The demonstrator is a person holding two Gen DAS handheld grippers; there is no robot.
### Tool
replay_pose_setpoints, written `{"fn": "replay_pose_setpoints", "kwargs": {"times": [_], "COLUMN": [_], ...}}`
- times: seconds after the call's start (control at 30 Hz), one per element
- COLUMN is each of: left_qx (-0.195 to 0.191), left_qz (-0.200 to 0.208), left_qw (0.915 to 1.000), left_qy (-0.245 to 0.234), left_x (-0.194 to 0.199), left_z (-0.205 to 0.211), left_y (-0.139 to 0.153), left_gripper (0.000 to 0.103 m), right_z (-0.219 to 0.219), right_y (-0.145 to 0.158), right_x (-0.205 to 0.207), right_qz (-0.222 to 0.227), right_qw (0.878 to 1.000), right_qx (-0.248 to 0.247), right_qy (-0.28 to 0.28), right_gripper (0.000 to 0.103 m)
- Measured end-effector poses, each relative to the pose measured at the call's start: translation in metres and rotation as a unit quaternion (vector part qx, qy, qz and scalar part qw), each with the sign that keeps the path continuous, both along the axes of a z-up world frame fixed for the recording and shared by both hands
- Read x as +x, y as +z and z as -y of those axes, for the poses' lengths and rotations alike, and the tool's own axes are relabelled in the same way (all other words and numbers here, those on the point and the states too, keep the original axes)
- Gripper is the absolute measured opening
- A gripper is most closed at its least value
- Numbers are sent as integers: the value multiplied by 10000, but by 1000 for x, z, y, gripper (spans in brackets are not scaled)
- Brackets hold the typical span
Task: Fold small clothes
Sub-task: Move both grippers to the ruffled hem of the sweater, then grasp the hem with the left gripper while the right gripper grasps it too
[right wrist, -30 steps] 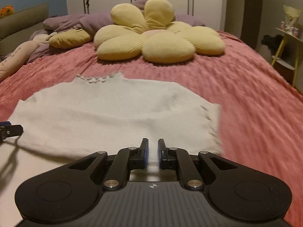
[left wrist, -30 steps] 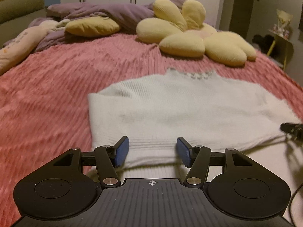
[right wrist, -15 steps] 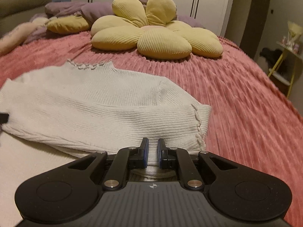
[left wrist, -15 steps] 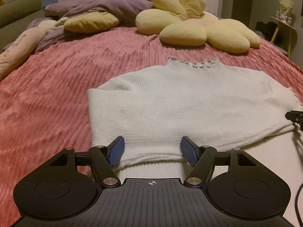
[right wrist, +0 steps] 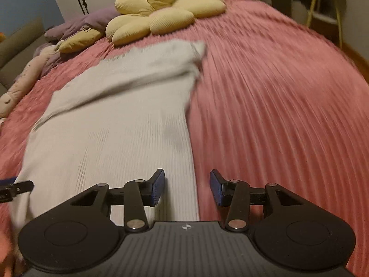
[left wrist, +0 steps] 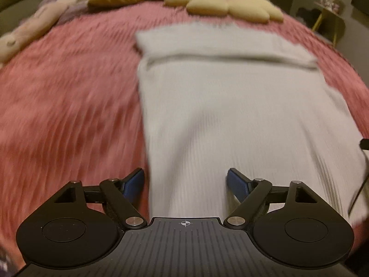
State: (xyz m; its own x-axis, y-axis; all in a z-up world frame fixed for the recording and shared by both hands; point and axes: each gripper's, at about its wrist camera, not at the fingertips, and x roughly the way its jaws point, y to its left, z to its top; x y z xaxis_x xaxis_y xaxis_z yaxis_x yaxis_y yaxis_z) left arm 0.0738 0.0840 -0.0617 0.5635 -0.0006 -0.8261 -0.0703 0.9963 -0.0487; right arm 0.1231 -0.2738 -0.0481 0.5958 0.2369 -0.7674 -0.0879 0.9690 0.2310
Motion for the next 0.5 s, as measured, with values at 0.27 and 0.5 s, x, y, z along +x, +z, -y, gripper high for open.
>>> {"fn": "replay_pose_setpoints", "kwargs": {"times": [0.27,0.5], "left_qx": [-710,-1007], "left_qz": [-253,-415], "left_qw": [9969,9939], "left_qy": [217,160], "left_x": [-40,-46], "left_z": [-14,-25], "left_y": [-3,-5], "left_gripper": [64,34], "right_z": [19,20], "right_y": [-12,-12], "right_x": [-68,-85], "right_qz": [-643,-641], "right_qw": [9967,9957], "right_qx": [438,527], "right_qy": [213,412], "right_gripper": [41,18]}}
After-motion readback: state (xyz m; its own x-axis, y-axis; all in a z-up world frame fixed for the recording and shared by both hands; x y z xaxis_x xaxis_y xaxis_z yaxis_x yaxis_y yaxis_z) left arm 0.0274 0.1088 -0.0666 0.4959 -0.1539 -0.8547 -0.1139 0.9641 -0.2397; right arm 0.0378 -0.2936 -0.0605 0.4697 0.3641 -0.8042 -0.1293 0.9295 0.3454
